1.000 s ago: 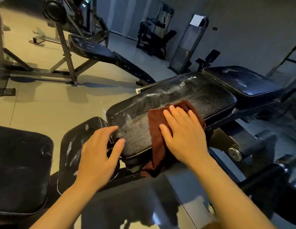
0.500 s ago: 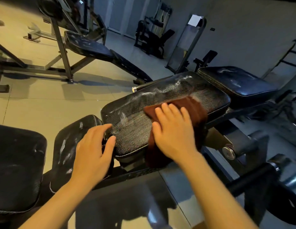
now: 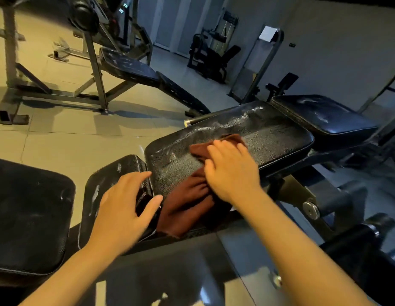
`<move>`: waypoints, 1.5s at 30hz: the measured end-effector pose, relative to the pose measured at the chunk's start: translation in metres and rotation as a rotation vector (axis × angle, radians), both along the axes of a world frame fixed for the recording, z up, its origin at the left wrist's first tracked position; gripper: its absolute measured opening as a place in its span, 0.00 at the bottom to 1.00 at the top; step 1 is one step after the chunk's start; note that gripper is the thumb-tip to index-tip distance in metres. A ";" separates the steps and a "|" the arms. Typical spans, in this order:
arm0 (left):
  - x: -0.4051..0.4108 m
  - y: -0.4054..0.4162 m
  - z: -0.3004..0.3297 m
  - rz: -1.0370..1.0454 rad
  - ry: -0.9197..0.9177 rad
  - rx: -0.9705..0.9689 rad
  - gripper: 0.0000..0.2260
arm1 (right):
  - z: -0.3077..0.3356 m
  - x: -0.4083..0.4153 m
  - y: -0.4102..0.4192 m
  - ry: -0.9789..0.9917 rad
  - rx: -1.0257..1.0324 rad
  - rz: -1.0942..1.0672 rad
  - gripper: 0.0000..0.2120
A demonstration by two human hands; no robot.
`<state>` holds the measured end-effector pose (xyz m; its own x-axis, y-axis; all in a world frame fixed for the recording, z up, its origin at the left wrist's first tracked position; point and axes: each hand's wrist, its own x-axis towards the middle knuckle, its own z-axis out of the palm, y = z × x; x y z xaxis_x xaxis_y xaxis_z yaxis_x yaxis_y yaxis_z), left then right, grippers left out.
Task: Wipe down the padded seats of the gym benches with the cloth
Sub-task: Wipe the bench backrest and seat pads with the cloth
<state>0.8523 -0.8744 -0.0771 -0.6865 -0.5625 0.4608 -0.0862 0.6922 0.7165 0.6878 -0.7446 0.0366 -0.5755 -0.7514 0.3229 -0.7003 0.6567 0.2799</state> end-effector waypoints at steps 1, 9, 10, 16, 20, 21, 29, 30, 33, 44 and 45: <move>0.001 0.000 -0.001 -0.017 -0.015 -0.046 0.27 | 0.016 -0.014 0.014 0.017 0.001 -0.068 0.22; -0.003 0.002 0.000 -0.010 0.023 -0.053 0.26 | 0.037 -0.032 0.041 0.090 0.007 -0.310 0.26; -0.004 0.003 0.002 -0.010 0.040 -0.051 0.26 | 0.026 -0.021 0.034 0.091 0.012 -0.251 0.27; -0.019 0.013 -0.004 -0.067 0.030 -0.350 0.26 | -0.031 0.025 0.009 0.017 0.060 0.169 0.24; -0.029 0.014 -0.007 -0.064 0.093 -0.412 0.26 | 0.005 -0.018 0.036 0.031 -0.034 0.072 0.27; -0.030 0.014 -0.007 -0.063 0.107 -0.420 0.26 | 0.019 -0.033 0.045 0.042 -0.050 0.008 0.29; -0.036 0.015 -0.009 -0.069 0.105 -0.320 0.28 | 0.079 -0.100 0.072 0.124 -0.058 -0.241 0.22; -0.035 0.015 -0.009 -0.072 0.101 -0.319 0.28 | 0.073 -0.095 0.072 0.137 -0.052 -0.213 0.24; -0.032 0.013 -0.008 -0.067 0.080 -0.265 0.29 | 0.049 -0.067 0.064 0.098 -0.071 -0.131 0.27; -0.011 0.010 0.003 -0.056 0.090 -0.298 0.25 | -0.054 0.035 0.004 -0.028 -0.036 0.336 0.20; -0.009 0.011 0.004 -0.051 0.091 -0.286 0.24 | -0.053 0.035 0.006 -0.033 -0.060 0.350 0.19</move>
